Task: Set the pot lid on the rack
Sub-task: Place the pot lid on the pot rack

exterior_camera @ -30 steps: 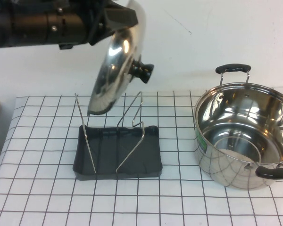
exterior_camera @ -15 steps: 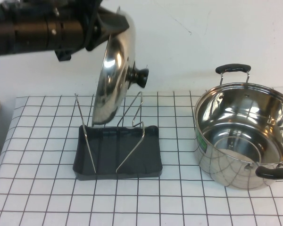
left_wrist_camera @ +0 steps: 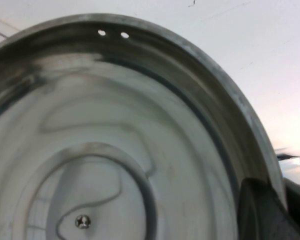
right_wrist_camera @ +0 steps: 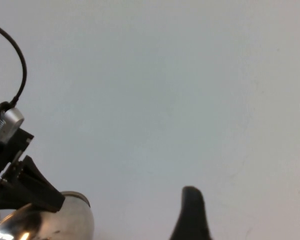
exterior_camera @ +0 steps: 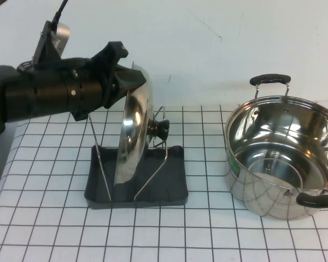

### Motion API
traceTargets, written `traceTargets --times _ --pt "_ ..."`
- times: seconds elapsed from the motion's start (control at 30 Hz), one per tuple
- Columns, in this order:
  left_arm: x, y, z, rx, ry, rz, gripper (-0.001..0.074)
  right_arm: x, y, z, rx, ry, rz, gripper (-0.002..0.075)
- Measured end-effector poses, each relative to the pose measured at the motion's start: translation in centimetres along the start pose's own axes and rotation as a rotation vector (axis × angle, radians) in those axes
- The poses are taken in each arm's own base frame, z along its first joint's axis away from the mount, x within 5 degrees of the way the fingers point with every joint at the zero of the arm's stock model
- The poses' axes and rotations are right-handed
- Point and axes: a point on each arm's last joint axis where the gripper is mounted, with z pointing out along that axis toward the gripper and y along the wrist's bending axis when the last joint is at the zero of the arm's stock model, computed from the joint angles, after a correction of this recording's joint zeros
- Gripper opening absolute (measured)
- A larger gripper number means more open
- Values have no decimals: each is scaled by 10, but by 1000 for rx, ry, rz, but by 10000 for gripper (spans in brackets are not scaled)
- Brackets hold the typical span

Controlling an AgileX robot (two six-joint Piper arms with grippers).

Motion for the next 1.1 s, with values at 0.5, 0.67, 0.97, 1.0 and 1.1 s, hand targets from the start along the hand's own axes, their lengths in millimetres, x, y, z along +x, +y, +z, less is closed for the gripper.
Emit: traceTargets --times 0.5,0.67,0.97,1.0,1.1 --pt "2 4 5 23 -28 105 8 5 -2 0 21 59 -34 500" --pt "13 0 13 27 3 147 8 7 -2 0 24 74 -47 494" --pt "19 7 23 -6 34 173 8 7 -3 0 28 79 -47 493" --pt "19 8 23 -11 35 181 8 7 -3 0 28 79 -47 493" --pt "19 8 23 -17 39 195 8 7 -3 0 28 79 -46 491"
